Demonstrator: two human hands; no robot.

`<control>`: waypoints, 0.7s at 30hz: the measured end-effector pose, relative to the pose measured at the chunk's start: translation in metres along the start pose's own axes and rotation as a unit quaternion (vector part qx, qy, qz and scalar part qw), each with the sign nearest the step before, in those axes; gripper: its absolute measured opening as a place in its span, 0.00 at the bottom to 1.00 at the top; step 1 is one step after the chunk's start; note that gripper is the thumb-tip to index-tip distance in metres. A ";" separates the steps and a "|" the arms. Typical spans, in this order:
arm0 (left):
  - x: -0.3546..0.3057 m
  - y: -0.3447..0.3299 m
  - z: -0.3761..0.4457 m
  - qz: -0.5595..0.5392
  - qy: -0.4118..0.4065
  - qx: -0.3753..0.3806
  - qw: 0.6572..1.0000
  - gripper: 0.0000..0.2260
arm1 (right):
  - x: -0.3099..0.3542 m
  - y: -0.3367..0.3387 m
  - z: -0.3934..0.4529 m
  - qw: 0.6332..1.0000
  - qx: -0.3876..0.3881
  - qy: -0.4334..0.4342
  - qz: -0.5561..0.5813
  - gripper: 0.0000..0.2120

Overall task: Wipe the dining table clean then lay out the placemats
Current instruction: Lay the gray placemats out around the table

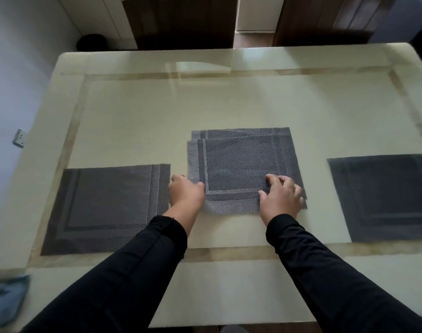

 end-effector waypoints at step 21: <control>0.044 0.039 -0.024 -0.439 0.104 0.178 0.875 0.16 | 0.041 0.024 -0.019 0.997 0.062 0.041 0.027 0.23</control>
Point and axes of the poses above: each hand's wrist, its own z-axis towards the middle knuckle, its own y-axis out of the back of the hand, x = y × z, the point moved 6 cm from there along z, towards the middle knuckle, and after that the axes turned 5 degrees about y, right-handed, at the moved point
